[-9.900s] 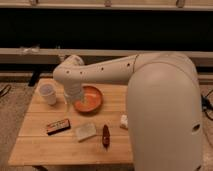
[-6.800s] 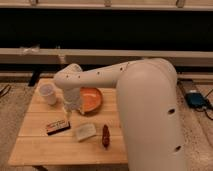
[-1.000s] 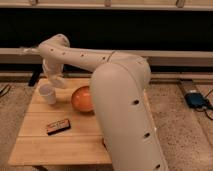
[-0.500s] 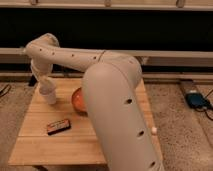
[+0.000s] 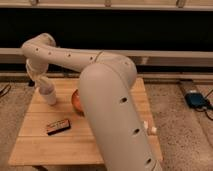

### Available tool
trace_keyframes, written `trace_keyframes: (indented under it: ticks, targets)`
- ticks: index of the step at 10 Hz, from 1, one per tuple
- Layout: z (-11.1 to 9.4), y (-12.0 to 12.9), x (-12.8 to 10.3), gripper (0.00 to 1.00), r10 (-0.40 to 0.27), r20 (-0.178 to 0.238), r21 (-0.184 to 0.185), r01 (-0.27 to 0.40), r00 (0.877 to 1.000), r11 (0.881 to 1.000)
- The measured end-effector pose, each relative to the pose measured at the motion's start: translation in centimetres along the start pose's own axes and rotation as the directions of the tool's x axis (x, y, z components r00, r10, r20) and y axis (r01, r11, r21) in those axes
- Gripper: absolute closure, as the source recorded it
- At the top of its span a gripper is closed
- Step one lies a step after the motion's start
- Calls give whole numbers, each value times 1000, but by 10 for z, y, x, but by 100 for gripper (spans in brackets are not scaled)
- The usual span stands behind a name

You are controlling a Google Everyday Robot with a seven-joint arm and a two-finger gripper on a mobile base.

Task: Place the white sponge in the ceramic cup

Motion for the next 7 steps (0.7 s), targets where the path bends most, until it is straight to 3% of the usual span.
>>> trace_keyframes:
  ticks: [3,7]
  targets:
    - [17,7,3,100,-2,-25,-34,1,1000,999]
    - [23,16,8,100,-5,-47,-59,2,999,998]
